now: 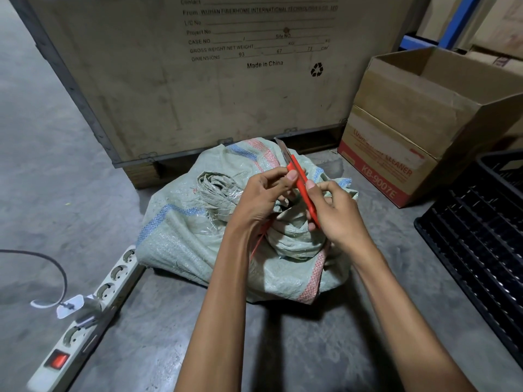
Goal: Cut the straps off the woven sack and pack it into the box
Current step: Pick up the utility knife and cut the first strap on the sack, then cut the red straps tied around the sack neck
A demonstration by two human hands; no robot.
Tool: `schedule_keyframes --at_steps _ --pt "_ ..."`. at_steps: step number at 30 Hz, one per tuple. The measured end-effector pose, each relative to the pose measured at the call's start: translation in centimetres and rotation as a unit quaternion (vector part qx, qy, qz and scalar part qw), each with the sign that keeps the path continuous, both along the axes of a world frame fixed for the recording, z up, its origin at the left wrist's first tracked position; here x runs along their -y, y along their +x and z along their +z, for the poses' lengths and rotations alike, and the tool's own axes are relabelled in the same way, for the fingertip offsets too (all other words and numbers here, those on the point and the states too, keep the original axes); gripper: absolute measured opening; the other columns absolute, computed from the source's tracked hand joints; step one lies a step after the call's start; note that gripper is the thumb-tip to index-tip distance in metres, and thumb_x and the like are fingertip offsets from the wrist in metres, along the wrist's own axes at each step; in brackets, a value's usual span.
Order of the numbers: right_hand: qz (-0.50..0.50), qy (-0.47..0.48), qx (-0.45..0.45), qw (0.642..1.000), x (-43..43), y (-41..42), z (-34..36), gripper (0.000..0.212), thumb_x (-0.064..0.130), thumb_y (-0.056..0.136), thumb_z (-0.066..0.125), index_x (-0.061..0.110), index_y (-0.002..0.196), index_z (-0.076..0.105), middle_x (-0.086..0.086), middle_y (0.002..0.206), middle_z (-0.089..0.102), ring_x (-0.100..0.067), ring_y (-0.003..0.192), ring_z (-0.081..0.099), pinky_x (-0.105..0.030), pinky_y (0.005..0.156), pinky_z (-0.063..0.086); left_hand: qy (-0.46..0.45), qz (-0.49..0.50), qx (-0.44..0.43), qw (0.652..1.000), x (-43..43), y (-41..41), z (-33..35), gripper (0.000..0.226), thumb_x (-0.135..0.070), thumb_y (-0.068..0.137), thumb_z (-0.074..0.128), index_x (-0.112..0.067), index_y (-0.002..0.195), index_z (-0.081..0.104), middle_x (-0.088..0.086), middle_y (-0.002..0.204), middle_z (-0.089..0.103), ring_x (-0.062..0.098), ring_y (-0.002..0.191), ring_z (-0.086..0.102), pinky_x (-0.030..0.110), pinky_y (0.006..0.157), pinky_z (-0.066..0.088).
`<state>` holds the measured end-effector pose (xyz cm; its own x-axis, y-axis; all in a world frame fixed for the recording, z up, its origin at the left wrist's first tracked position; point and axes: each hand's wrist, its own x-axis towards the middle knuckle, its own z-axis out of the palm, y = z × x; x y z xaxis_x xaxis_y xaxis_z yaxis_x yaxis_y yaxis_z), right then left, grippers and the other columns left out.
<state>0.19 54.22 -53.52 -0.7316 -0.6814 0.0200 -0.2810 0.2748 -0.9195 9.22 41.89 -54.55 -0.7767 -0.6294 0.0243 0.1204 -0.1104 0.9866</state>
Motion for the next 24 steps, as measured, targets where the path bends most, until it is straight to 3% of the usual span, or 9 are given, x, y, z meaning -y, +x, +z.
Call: schedule_keyframes --at_steps 4,7,10,12,14,16,20,22,24 --pt "-0.018 -0.08 0.07 0.994 -0.3 -0.7 0.4 0.045 0.045 0.097 0.054 0.003 0.09 0.066 -0.001 0.06 0.058 -0.013 0.05 0.057 -0.031 0.058 0.048 -0.07 0.057 0.021 0.996 0.3 -0.2 0.8 0.032 -0.028 0.102 0.059 -0.002 0.112 0.074 0.009 0.098 0.077 0.018 0.081 0.069 0.02 0.067 0.051" --pt "-0.038 -0.109 0.125 0.985 -0.4 -1.2 0.5 0.037 0.038 0.096 0.058 0.001 0.101 0.058 -0.003 0.067 0.066 -0.014 0.047 0.059 -0.025 0.047 0.048 -0.19 0.132 0.062 0.971 0.8 0.5 0.7 0.026 -0.031 0.1 0.062 -0.011 0.106 0.078 0.002 0.095 0.079 0.008 0.083 0.075 0.021 0.07 0.056" --pt "-0.042 -0.109 0.13 0.985 -0.6 -1.6 0.0 0.036 0.036 0.094 0.061 0.002 0.104 0.052 -0.006 0.072 0.071 -0.016 0.047 0.062 -0.025 0.043 0.047 -0.352 0.199 0.107 0.908 0.8 1.6 -0.2 0.018 -0.023 0.088 0.076 -0.018 0.106 0.077 -0.003 0.102 0.073 0.0 0.087 0.063 0.016 0.08 0.05" --pt "-0.048 -0.096 0.101 0.989 -0.6 -1.5 -0.7 0.038 0.037 0.094 0.062 0.001 0.102 0.051 -0.006 0.074 0.071 -0.017 0.049 0.061 -0.029 0.047 0.048 -0.423 0.27 0.164 0.849 0.4 2.3 -1.5 0.039 -0.031 0.079 0.082 -0.021 0.115 0.071 0.001 0.114 0.066 0.012 0.108 0.054 0.033 0.097 0.046" --pt "-0.056 -0.082 0.078 0.992 -0.5 -1.3 -1.4 0.038 0.039 0.093 0.062 0.003 0.1 0.051 -0.007 0.077 0.072 -0.018 0.051 0.06 -0.032 0.051 0.049 -0.386 0.384 0.248 0.801 -0.5 3.1 -2.9 0.075 -0.058 0.066 0.084 -0.023 0.127 0.058 0.004 0.125 0.055 0.019 0.117 0.045 0.036 0.1 0.039" --pt "-0.063 -0.077 0.076 0.992 -0.2 -1.2 -1.9 0.037 0.039 0.093 0.061 0.004 0.1 0.05 -0.007 0.077 0.072 -0.018 0.051 0.059 -0.032 0.05 0.049 -0.247 0.473 0.335 0.776 -1.8 3.9 -3.9 0.114 -0.089 0.044 0.073 -0.019 0.129 0.044 0.008 0.127 0.047 0.022 0.115 0.04 0.037 0.095 0.036" --pt "-0.068 -0.074 0.069 0.993 0.3 -1.0 -2.6 0.031 0.036 0.094 0.061 0.008 0.098 0.05 -0.005 0.073 0.07 -0.013 0.046 0.056 -0.029 0.046 0.048 0.003 0.404 0.431 0.807 -3.0 4.8 -5.2 0.149 -0.109 0.032 0.045 -0.002 0.135 0.033 0.019 0.142 0.044 0.034 0.136 0.036 0.047 0.113 0.026" --pt "-0.069 -0.072 0.062 0.993 0.4 -0.9 -2.6 0.029 0.036 0.094 0.061 0.01 0.097 0.05 -0.005 0.075 0.071 -0.014 0.046 0.058 -0.029 0.046 0.049 0.016 0.346 0.453 0.822 -2.7 5.1 -5.4 0.152 -0.11 0.04 0.038 0.004 0.141 0.038 0.023 0.146 0.047 0.036 0.141 0.035 0.05 0.117 0.02" --pt "-0.074 -0.076 0.063 0.992 0.3 -0.9 -2.6 0.029 0.035 0.095 0.061 0.009 0.098 0.049 -0.007 0.076 0.073 -0.017 0.047 0.063 -0.031 0.048 0.051 -0.04 0.331 0.423 0.843 -2.1 4.8 -5.0 0.123 -0.103 0.055 0.045 -0.006 0.129 0.053 0.019 0.138 0.057 0.036 0.136 0.041 0.052 0.115 0.019"
